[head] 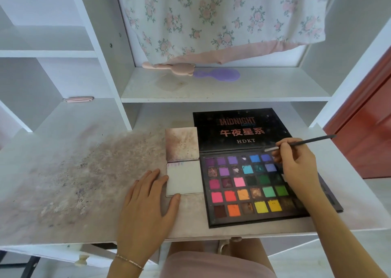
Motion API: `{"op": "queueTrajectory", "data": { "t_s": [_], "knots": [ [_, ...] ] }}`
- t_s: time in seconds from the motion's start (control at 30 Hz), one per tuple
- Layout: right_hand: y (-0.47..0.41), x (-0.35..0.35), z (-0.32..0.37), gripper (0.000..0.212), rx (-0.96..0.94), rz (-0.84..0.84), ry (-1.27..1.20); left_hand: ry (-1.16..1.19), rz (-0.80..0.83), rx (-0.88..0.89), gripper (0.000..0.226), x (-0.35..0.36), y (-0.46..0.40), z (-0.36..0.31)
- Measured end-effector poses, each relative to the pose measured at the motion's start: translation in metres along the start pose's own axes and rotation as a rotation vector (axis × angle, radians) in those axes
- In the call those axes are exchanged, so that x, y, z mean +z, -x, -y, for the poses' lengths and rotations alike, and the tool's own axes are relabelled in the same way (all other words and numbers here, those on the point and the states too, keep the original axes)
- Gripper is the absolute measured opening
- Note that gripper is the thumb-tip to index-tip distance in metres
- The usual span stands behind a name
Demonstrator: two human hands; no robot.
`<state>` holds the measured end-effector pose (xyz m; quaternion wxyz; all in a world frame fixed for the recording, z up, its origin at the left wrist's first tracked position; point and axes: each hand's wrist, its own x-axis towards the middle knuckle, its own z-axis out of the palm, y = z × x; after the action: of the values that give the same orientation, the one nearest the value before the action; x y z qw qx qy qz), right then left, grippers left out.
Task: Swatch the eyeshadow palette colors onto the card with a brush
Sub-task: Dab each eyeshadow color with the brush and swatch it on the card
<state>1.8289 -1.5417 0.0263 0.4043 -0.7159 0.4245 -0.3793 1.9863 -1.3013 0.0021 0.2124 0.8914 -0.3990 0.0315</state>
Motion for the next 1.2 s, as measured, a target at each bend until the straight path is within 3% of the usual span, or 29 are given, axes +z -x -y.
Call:
{"op": "queueTrajectory", "data": {
  "t_s": [0.17,0.7,1.2],
  "knots": [
    [-0.001,-0.009,-0.013,0.013,-0.029,-0.01,0.127,-0.022,0.003,0.002,0.058,-0.001,-0.001,0.0],
    [-0.003,-0.006,-0.014,0.01,-0.049,0.1,0.258,-0.019,0.022,-0.018,0.061,0.001,-0.001,0.0],
    [-0.002,-0.008,-0.013,0.011,-0.028,0.01,0.184,-0.003,0.037,-0.029,0.065,0.001,-0.001,0.0]
  ]
}}
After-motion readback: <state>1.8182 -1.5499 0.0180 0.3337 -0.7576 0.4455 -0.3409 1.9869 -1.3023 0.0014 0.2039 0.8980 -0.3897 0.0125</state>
